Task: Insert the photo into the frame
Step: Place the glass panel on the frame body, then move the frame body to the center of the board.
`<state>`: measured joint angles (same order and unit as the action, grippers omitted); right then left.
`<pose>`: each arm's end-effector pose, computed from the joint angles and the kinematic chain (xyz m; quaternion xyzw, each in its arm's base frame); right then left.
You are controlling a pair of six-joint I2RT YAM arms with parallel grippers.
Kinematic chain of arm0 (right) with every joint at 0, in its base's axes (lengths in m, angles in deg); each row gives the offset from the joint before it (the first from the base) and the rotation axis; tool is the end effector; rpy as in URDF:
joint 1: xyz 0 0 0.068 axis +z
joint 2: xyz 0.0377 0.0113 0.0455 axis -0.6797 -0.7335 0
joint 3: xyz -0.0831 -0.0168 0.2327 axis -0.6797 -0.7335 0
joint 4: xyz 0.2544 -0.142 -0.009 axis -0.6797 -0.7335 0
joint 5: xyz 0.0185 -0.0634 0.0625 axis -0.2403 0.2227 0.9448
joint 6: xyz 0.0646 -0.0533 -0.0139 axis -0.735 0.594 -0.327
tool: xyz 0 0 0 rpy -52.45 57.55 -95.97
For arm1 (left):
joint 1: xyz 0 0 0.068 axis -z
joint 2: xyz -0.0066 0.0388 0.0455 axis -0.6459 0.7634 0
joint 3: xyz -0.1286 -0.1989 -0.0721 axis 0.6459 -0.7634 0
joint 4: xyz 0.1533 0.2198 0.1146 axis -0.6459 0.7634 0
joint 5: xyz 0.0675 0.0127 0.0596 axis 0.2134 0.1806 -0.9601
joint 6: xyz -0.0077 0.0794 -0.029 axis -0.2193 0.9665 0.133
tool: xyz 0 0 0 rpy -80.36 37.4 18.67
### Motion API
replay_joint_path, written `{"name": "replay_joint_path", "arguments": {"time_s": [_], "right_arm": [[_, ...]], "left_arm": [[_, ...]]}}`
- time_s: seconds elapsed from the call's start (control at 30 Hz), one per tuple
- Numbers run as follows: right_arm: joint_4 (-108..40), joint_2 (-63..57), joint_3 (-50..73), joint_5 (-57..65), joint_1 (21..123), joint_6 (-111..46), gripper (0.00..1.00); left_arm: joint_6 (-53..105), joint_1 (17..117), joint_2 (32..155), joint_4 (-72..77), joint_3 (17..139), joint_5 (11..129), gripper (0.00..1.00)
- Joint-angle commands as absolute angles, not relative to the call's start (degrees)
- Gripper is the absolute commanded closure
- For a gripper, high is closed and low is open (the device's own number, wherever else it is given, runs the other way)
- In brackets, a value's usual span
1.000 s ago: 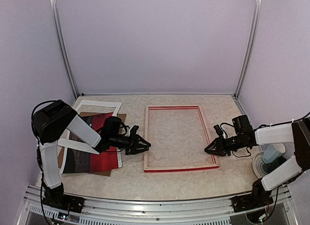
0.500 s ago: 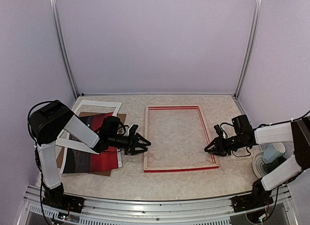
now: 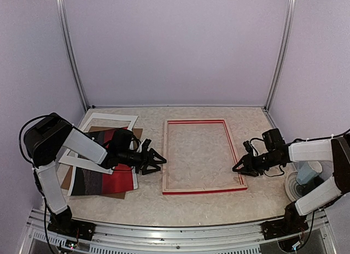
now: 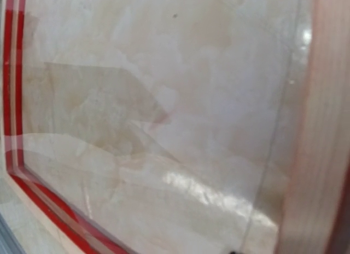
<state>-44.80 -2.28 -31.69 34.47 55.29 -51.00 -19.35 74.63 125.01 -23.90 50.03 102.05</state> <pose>0.2600 0.1047 0.0678 0.0187 0.9160 0.3787 0.1314 0.2830 -0.2524 0.0453 -0.0074 0.8469 -0.5251 0.0831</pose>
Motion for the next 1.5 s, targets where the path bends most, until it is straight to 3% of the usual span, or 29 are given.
{"name": "replay_joint_path", "arguments": {"time_s": [0.0,0.37,0.77,1.03,1.47], "right_arm": [[-49.65,1.34,-28.94,30.39,54.70,-49.09,0.55],[-60.12,6.49,-23.48,18.72,54.68,-45.26,0.39],[-59.72,3.01,-21.69,11.98,57.99,-45.94,0.37],[-55.93,-0.29,-21.72,11.88,59.04,-47.12,0.39],[-50.30,-6.49,-21.48,12.03,59.08,-47.27,0.49]], "left_arm": [[-16.45,74.52,123.10,-19.81,50.43,100.11,0.40],[-7.33,76.94,120.37,-5.18,57.39,92.33,0.33],[-0.81,80.31,124.36,10.60,68.09,76.95,0.33],[0.96,80.31,126.98,14.79,71.83,70.64,0.45],[1.27,79.60,129.37,16.00,74.73,70.61,0.59]]}}
